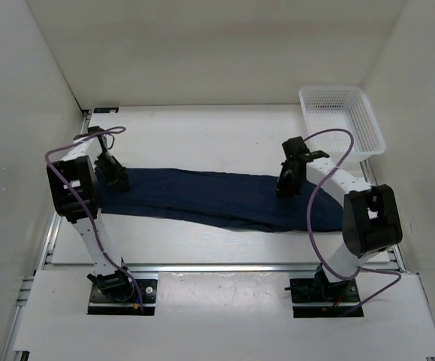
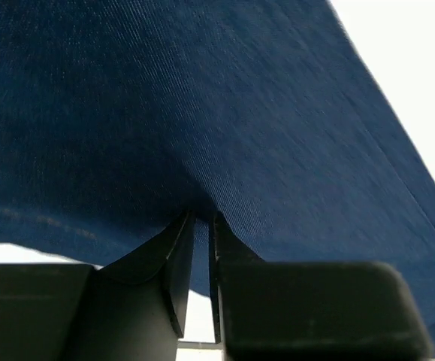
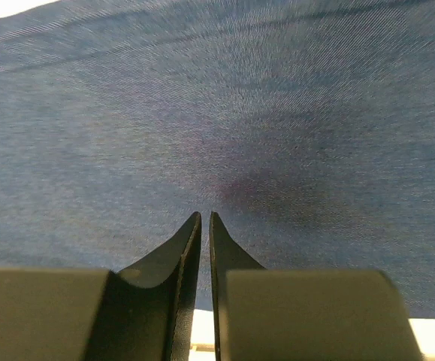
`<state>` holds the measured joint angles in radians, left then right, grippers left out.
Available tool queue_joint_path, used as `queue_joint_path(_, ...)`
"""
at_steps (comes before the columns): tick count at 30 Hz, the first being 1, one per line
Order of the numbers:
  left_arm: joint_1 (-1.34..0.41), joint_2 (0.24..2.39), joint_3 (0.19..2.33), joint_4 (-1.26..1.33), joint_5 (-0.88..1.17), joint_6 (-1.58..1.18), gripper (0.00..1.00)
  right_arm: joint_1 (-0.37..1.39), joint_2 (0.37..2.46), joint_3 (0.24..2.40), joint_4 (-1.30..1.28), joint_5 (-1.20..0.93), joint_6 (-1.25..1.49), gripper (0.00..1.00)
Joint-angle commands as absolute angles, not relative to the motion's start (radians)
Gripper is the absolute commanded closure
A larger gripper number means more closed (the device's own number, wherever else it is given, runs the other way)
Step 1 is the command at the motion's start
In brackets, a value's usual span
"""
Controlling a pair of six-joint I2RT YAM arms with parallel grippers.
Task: Fold and stack the trousers
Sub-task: Fold the trousers
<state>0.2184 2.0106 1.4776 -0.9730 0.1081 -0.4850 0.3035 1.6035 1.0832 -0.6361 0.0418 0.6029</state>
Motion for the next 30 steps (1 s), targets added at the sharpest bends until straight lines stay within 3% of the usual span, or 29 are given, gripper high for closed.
queue_joint_path(1, 0.206, 2.043, 1.494, -0.93, 0.129, -0.48, 0.72, 0.307, 1.62, 1.078, -0.652, 0.037, 0.636, 0.86)
queue_joint_path(9, 0.095, 2.272, 1.802, -1.031, 0.129, -0.445, 0.68, 0.059, 1.631, 0.876, -0.58, -0.067, 0.707, 0.86)
queue_joint_path(16, 0.049, 2.413, 2.101, -1.129, 0.156, -0.436, 0.67, 0.009, 1.598, 0.885, -0.615, -0.019, 0.707, 0.86)
queue_joint_path(19, 0.049, 2.424, 2.209, -1.19, 0.144, -0.416, 0.62, 0.009, 1.598, 0.934, -0.64, 0.006, 0.698, 0.86)
queue_joint_path(21, 0.049, 2.376, 2.227, -1.19, 0.124, -0.407, 0.55, 0.009, 1.576, 0.969, -0.65, 0.018, 0.689, 0.83)
queue_joint_path(23, 0.074, 2.33, 2.241, -1.19, 0.114, -0.39, 0.36, 0.009, 1.559, 0.991, -0.675, 0.029, 0.678, 0.8)
queue_joint_path(25, 0.128, 2.254, 2.206, -1.171, 0.133, -0.362, 0.26, 0.009, 1.531, 1.009, -0.687, 0.038, 0.678, 0.78)
queue_joint_path(26, 0.152, 2.231, 2.189, -1.158, 0.133, -0.35, 0.16, 0.018, 1.513, 1.023, -0.696, 0.038, 0.678, 0.76)
queue_joint_path(30, 0.264, 2.187, 2.122, -1.138, 0.137, -0.31, 0.06, 0.038, 1.482, 1.032, -0.696, 0.038, 0.667, 0.7)
